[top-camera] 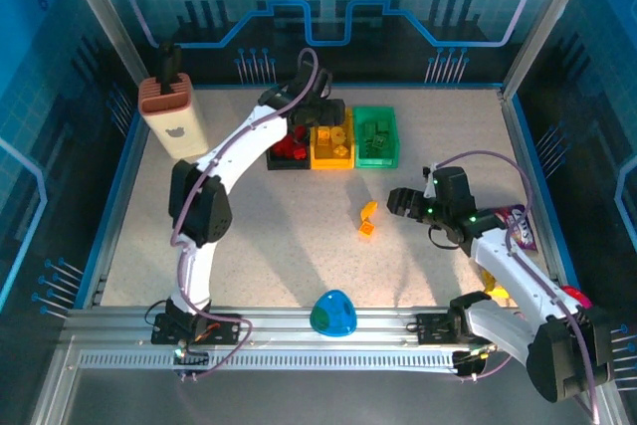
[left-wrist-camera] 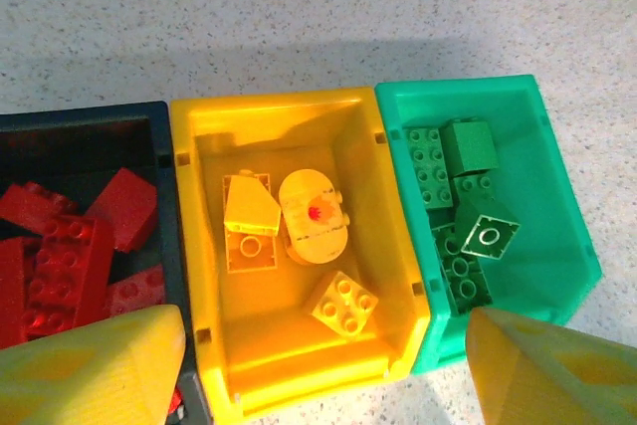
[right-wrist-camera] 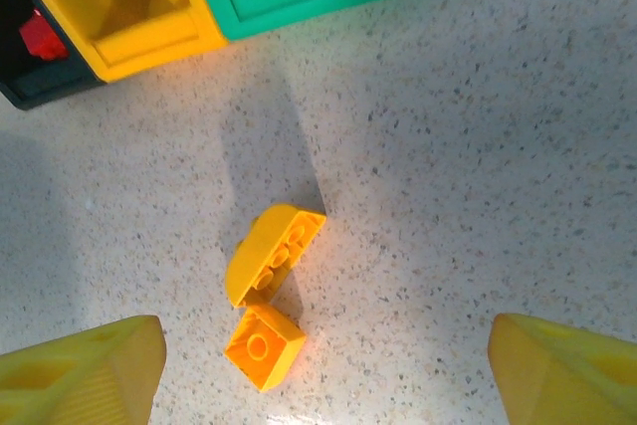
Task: Sort the legos into containers by color
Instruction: Place the lego in the container, then pick up the lego from the center of the table.
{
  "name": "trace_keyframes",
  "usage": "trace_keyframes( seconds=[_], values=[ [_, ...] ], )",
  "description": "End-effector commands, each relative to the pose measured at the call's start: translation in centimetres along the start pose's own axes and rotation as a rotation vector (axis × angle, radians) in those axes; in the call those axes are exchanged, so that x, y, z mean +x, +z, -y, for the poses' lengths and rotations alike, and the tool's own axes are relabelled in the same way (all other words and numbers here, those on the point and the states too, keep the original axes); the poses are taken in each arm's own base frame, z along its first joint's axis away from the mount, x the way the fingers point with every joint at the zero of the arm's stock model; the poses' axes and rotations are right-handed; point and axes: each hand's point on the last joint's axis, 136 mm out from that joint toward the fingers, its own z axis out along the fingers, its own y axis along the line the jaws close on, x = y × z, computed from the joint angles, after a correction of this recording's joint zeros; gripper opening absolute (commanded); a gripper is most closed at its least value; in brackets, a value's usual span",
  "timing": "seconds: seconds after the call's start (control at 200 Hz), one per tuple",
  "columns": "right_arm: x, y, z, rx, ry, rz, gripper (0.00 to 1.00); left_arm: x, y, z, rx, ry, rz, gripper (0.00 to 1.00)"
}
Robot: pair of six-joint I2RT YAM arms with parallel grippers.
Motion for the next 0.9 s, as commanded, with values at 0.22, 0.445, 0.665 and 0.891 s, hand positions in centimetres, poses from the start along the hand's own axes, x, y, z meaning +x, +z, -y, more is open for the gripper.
trace_keyframes(
  seconds=[0.22,0.445,0.665,0.891],
  values=[
    [2.4,2.3,-1.5,-0.022,-0.091,-0.126,0.84,3.1,-8.4,-0.9,0.056,-0.035,0.121,0.72],
    [3.4,4.8,-3.0,-0.008,-0.118,-0.203,0.79,7.8,-10.2,-4.0,0.02,-0.068,0.11,0.71],
    [3.8,7.7,-4.6,0.029,-0.128,-0.281,0.74,12.2,-10.6,-7.1,-0.044,-0.09,0.07,0.71],
    [4.1,10.3,-4.2,0.184,-0.117,-0.353,0.67,15.3,-11.0,-9.3,-0.084,-0.128,0.053,0.69]
  ],
)
